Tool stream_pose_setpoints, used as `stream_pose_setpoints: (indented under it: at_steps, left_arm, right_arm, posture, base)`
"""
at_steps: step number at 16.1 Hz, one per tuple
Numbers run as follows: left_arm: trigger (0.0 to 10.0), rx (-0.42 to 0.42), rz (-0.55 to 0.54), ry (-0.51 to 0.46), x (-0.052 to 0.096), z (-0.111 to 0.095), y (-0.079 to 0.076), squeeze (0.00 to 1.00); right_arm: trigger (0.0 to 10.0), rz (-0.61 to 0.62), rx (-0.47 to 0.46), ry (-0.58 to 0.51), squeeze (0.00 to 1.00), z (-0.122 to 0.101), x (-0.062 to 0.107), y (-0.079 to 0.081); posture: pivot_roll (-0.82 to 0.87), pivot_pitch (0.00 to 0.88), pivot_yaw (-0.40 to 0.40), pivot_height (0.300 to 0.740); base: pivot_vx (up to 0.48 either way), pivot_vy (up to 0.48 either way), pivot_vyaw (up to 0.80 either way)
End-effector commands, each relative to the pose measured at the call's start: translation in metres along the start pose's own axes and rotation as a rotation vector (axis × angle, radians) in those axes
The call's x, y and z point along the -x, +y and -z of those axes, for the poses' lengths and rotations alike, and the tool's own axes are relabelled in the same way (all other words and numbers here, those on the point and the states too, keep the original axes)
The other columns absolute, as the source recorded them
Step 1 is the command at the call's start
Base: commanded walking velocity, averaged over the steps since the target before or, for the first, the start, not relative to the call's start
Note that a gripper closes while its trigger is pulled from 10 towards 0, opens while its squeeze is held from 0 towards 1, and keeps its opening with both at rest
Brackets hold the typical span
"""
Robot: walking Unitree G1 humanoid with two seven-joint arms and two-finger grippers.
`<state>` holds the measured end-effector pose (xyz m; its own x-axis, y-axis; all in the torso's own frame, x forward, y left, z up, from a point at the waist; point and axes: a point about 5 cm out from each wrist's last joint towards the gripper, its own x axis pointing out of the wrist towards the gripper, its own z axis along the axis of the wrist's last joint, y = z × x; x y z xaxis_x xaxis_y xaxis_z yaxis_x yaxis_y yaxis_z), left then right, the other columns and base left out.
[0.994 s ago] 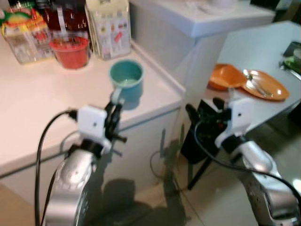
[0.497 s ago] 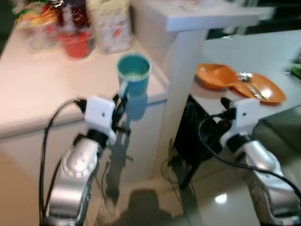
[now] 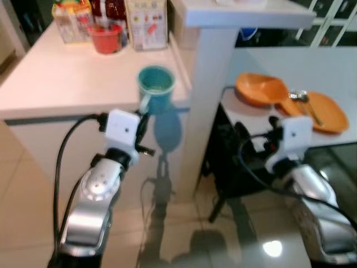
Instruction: Setting the table
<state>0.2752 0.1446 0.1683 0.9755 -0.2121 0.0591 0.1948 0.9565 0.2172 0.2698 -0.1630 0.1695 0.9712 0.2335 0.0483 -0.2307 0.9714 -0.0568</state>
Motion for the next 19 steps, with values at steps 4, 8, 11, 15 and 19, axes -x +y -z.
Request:
stream_pose_setpoints:
  at_steps: [4,8,11,15,19]
  left_arm:
    - [10.0,-0.004,0.001,-0.029,-0.007,-0.005,-0.002,0.00]
    - [10.0,-0.018,-0.005,-0.023,-0.009,-0.004,-0.003,0.00]
    - [10.0,-0.019,0.000,-0.023,-0.015,-0.003,-0.001,0.00]
    - [10.0,0.013,0.000,-0.031,-0.018,-0.004,-0.008,0.00]
    - [10.0,0.032,-0.042,-0.036,-0.018,-0.005,0.000,0.00]
  right_arm:
    - [10.0,0.031,0.013,0.019,0.00,0.003,-0.003,0.001]
    - [10.0,0.057,0.013,0.038,0.00,0.009,-0.005,-0.001]
    - [10.0,0.074,0.018,0.040,0.00,0.009,-0.005,0.000]
    - [10.0,0.096,0.031,0.041,0.00,0.007,-0.009,-0.006]
    - [10.0,0.103,0.025,0.064,0.00,0.013,-0.007,-0.006]
  posture:
    - [0.01,0.000,-0.045,0.740]
    - [0.03,0.000,-0.042,0.740]
    - [0.01,0.000,-0.030,0.740]
    - [0.01,0.000,-0.033,0.740]
    - [0.02,0.000,-0.046,0.740]
  base:
    - [0.000,-0.420,0.00]
    - [0.000,-0.418,0.00]
    - [0.000,-0.412,0.00]
    - [0.000,-0.303,0.00]
    - [0.000,0.000,0.00]
